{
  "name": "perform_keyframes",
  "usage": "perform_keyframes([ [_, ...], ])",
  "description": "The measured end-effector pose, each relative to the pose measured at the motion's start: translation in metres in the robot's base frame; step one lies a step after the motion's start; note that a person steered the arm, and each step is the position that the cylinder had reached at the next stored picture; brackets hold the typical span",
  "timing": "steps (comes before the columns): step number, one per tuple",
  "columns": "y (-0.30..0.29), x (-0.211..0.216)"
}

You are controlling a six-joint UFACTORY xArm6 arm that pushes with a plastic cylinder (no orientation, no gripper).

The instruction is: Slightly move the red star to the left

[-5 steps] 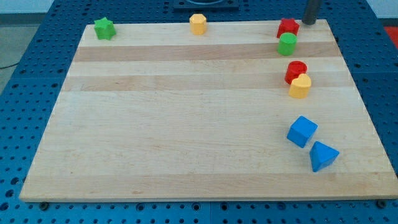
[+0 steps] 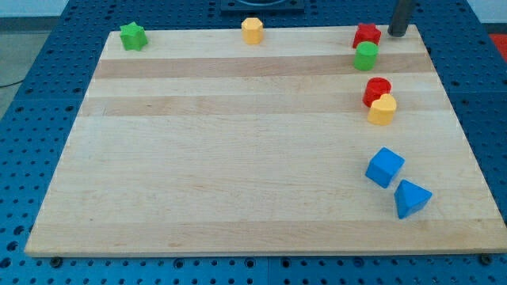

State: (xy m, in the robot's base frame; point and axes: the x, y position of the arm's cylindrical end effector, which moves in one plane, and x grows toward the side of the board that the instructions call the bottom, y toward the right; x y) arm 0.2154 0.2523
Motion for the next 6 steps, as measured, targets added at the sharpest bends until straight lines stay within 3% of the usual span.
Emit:
perform_keyframes([
  [4,-0.064,0.002],
  [6,-0.049,0.002],
])
